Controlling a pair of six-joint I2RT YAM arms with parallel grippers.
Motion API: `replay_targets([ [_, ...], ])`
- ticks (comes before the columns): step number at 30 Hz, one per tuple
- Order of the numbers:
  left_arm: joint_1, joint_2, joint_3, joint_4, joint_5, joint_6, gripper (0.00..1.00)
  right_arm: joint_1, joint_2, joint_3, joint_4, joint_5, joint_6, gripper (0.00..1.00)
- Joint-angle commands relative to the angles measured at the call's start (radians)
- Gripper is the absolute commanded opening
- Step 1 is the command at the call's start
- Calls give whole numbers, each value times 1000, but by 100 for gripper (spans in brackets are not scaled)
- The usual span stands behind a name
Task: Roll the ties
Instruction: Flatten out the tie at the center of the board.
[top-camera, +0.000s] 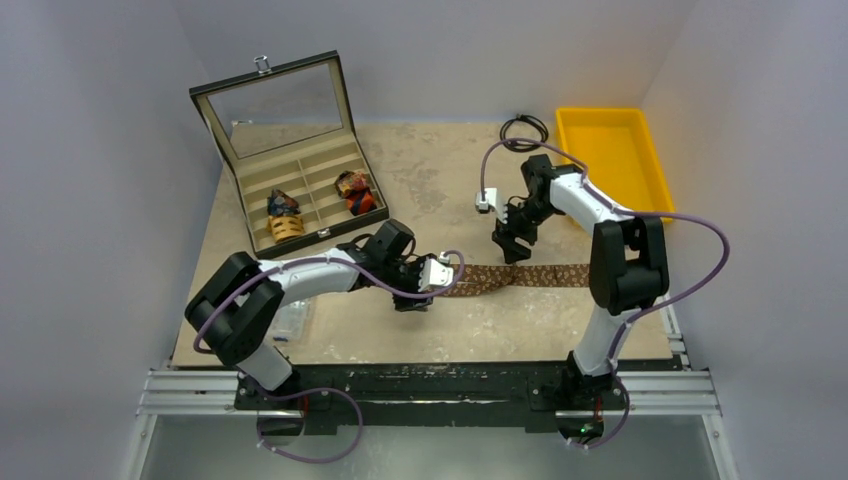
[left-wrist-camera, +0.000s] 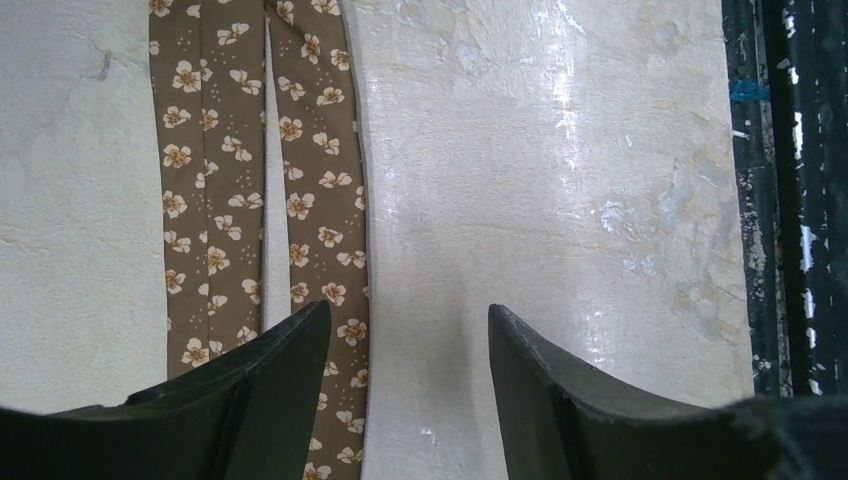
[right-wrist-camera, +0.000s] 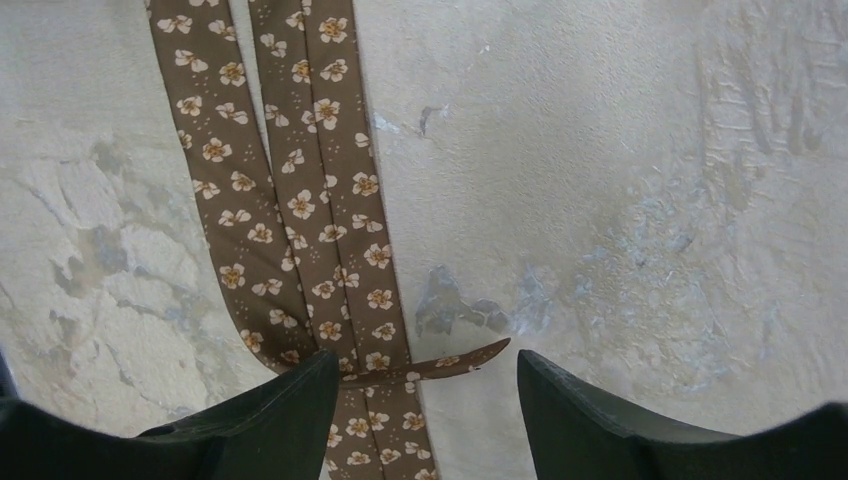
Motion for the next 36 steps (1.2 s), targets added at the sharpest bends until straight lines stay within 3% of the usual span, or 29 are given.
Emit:
replay_targets([
  [1, -9, 22, 40, 14, -29, 23, 57, 5, 5, 21, 42, 1, 118, 62],
  [5, -9, 56, 77, -20, -63, -8, 50, 8, -28, -36, 55, 96, 132, 48],
  [15, -8, 135, 133, -60, -137, -105, 30, -12, -224, -221, 65, 245, 188, 46],
  [20, -8, 151, 158, -88, -145, -145, 23, -107, -273, -245, 30, 290, 222, 46],
  [26, -8, 146, 160, -100, -133, -163, 22, -169, -304, -242, -92, 285, 161, 40],
  [31, 2, 113, 139, -77, -87, -185, 22, -166, -335, -201, -156, 180, 140, 44],
  [36, 120, 73, 129, 17, 52, -450, 22, -56, -318, -216, -60, 129, 207, 41],
])
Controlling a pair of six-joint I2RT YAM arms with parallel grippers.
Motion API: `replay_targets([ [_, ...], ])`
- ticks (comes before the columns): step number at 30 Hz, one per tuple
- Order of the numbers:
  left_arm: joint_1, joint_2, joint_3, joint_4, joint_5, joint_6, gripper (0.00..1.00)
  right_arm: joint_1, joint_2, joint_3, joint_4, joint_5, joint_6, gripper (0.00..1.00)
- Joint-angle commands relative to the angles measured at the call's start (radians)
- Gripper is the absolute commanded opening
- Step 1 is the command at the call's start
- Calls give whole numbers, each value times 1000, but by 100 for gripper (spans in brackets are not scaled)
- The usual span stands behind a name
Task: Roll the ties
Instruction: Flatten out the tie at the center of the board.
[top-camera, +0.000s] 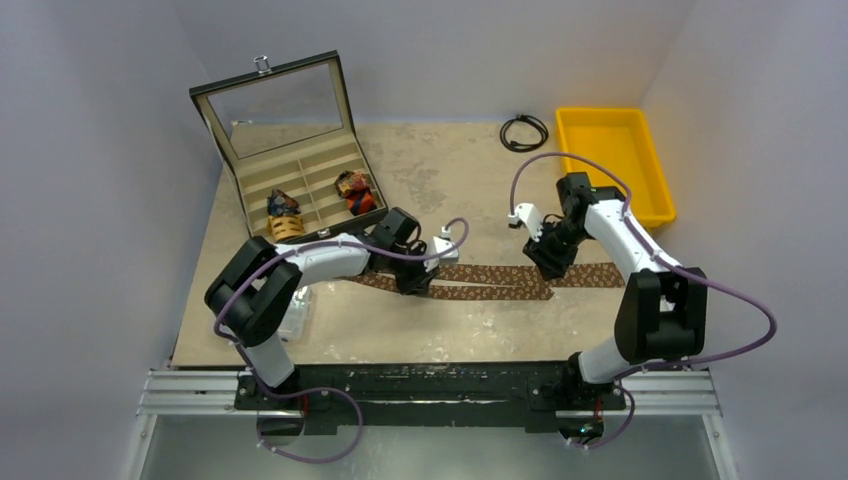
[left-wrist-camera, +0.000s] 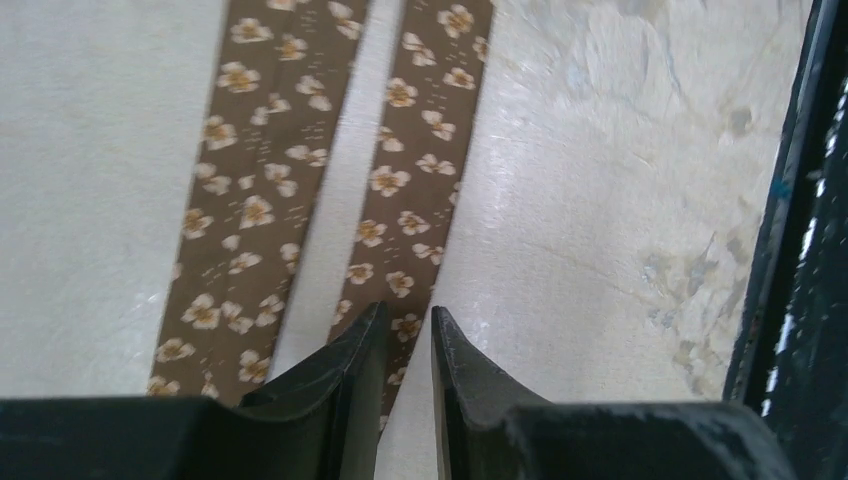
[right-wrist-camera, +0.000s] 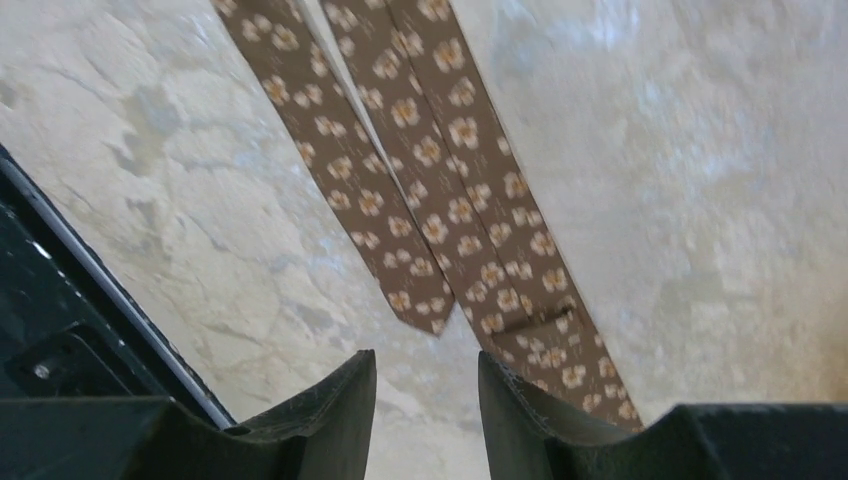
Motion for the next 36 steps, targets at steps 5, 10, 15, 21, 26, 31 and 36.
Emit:
replay_targets([
  [5, 189, -94, -11, 149, 159, -362, 22, 137, 11, -76, 124, -59, 8, 37],
  [10, 200, -103, -13, 128, 155, -376, 22, 174, 19, -162, 198, -19, -25, 36],
  [15, 201, -111, -14, 122, 151, -373, 23, 199, 23, -224, 278, 29, -31, 37],
  [21, 201, -116, -14, 106, 149, -359, 23, 223, 22, -273, 333, 86, -44, 38],
  [26, 201, -112, -18, 107, 149, -356, 23, 231, 12, -281, 336, 95, -45, 36],
  [31, 201, -100, -8, 104, 149, -350, 23, 258, 2, -301, 354, 104, -37, 8],
  [36, 198, -111, -12, 51, 190, -225, 29, 265, -103, -270, 289, 72, -41, 0],
])
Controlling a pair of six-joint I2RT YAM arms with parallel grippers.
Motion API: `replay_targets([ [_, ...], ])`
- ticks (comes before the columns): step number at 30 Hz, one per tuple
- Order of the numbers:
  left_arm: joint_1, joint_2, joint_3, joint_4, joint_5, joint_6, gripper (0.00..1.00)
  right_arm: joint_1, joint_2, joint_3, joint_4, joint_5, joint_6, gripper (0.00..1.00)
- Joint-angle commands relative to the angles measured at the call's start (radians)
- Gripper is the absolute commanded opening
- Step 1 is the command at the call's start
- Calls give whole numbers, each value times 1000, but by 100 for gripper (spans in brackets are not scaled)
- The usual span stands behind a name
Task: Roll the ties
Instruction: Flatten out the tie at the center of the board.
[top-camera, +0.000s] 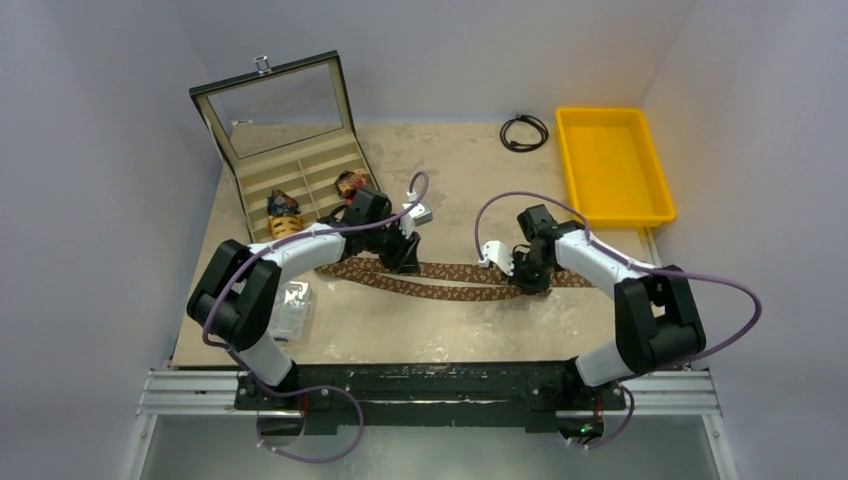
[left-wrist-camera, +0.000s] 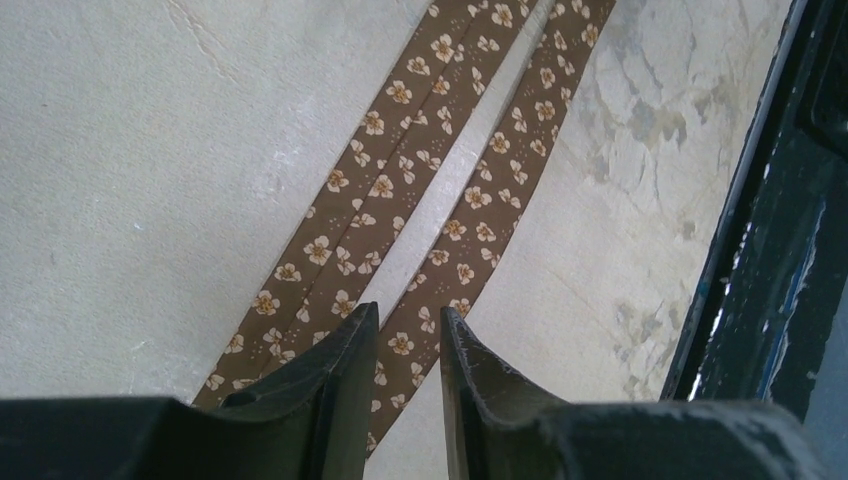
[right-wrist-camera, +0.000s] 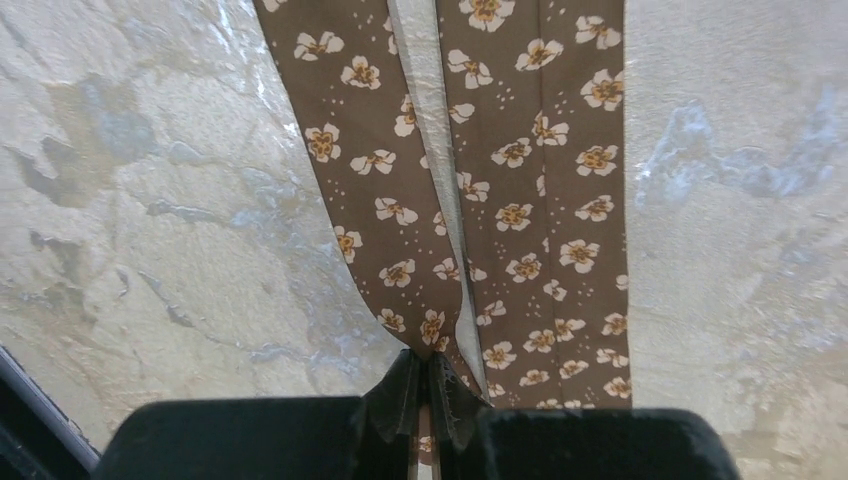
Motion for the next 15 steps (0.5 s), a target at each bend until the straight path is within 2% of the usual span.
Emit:
replay_targets([
  [1, -3, -46, -7, -50, 76, 161, 32, 9, -112, 15, -46, -33, -12, 0],
  [3, -3, -101, -40, -50, 121, 269, 38, 9, -132, 20, -55, -28, -15, 0],
  [5, -22, -166, -89, -43, 158, 381, 39, 9, -145, 19, -63, -23, -24, 0],
  [10, -116, -259, -187, -25, 113, 598, 40, 8, -177, -5, -52, -24, -53, 0],
  [12, -153, -245, -208, 10, 78, 638, 40, 8, -183, -8, -49, -20, -58, 0],
  [15, -186, -177, -192, 62, 66, 623, 40, 8, -190, -10, -47, -8, -57, 0],
])
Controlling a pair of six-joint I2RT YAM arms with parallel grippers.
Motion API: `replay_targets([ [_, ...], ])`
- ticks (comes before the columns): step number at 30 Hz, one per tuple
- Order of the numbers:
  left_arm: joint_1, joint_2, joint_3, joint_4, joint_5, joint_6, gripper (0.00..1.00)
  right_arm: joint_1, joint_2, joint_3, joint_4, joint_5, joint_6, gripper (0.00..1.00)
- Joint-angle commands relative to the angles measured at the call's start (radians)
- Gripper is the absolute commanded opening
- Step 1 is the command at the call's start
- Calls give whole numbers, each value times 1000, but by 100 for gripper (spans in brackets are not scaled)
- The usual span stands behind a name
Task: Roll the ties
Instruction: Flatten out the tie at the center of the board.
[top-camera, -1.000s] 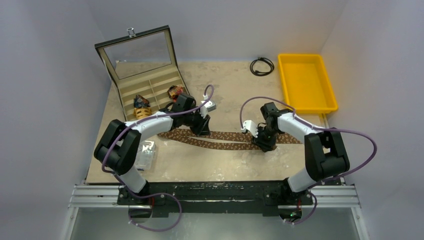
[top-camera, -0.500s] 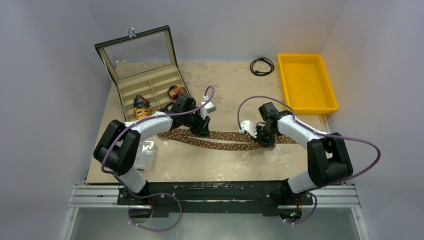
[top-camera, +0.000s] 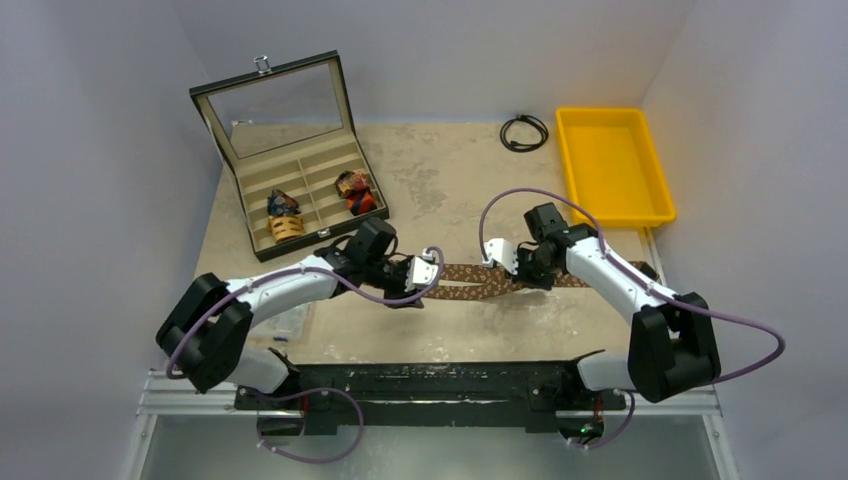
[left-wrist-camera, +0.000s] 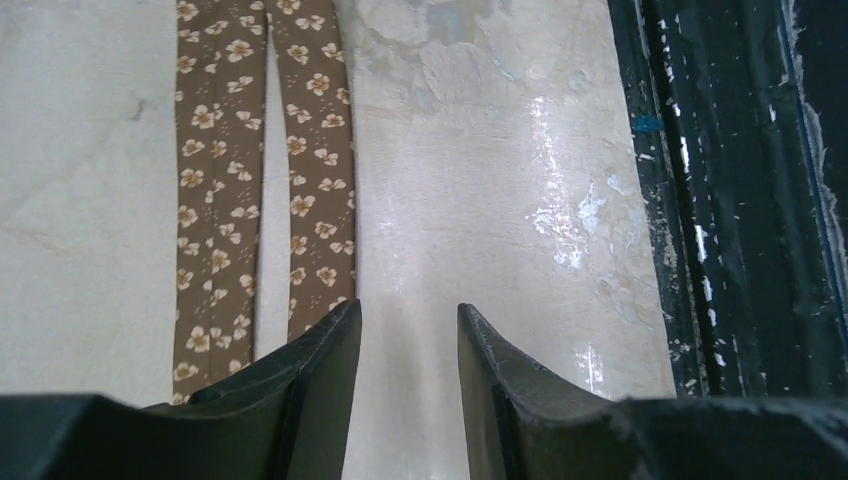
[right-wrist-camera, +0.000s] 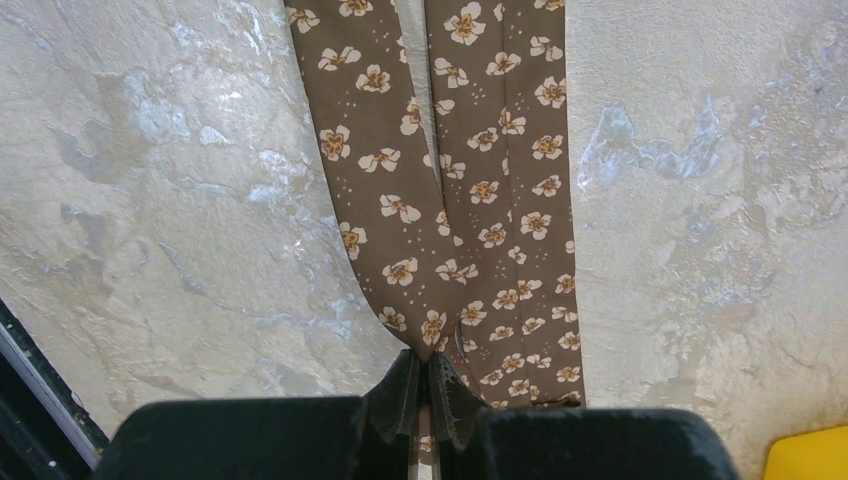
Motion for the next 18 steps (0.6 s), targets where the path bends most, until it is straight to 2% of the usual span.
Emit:
replay_targets([
  [1, -36, 92, 12, 96, -11, 94, 40, 2, -32, -9, 1, -6, -19, 0],
  [9, -43, 239, 45, 240, -75, 67, 39, 2, -47, -2, 10, -9, -8, 0],
  [18, -40, 252, 28, 321, -120, 19, 39, 2, -54, 1, 14, -19, -17, 0],
])
